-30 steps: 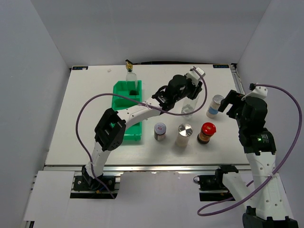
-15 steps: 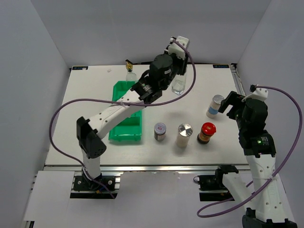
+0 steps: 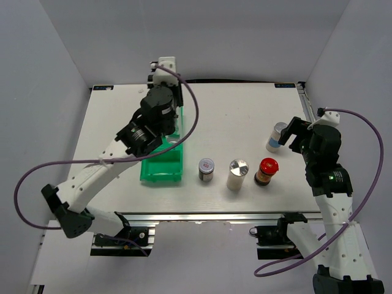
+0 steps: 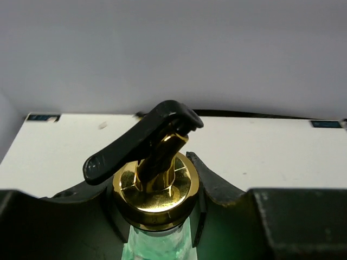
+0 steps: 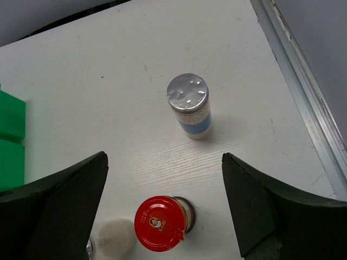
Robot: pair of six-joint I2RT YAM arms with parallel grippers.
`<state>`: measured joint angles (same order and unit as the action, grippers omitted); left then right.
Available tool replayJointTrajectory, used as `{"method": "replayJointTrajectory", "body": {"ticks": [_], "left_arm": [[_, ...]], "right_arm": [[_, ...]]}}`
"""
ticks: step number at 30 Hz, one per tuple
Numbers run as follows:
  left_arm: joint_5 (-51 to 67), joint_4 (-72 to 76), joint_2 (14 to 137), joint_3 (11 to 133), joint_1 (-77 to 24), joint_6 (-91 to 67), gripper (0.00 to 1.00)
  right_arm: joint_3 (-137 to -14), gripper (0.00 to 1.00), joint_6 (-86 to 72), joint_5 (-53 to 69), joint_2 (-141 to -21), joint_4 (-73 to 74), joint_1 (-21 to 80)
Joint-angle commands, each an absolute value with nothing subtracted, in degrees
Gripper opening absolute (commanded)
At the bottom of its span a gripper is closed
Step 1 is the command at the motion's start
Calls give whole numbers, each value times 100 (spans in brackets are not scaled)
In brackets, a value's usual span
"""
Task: Organize the condiment bottles
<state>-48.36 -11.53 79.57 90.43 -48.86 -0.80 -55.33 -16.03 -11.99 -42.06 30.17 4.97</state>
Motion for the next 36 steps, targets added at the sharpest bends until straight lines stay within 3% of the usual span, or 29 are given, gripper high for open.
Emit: {"method": "replayJointTrajectory", "body": {"ticks": [1, 7, 12, 36], "left_arm": [[-5282, -861, 7191, 8500, -4431, -501, 0], [-4650, -862, 6881, 7823, -3088, -1134, 0], [-4054, -721, 7251, 7980, -2497, -1117, 0], [-3296, 975, 9087, 8639, -1828, -650, 0]], "right_arm": [[-5502, 89, -1521, -1116, -4149, 2777, 483], [-5502, 89, -1521, -1116, -4192, 2760, 483], [-5467, 90, -1529, -1204, -4210, 2725, 483], [-5546, 89, -1441, -1556, -4315, 2795, 483]]}}
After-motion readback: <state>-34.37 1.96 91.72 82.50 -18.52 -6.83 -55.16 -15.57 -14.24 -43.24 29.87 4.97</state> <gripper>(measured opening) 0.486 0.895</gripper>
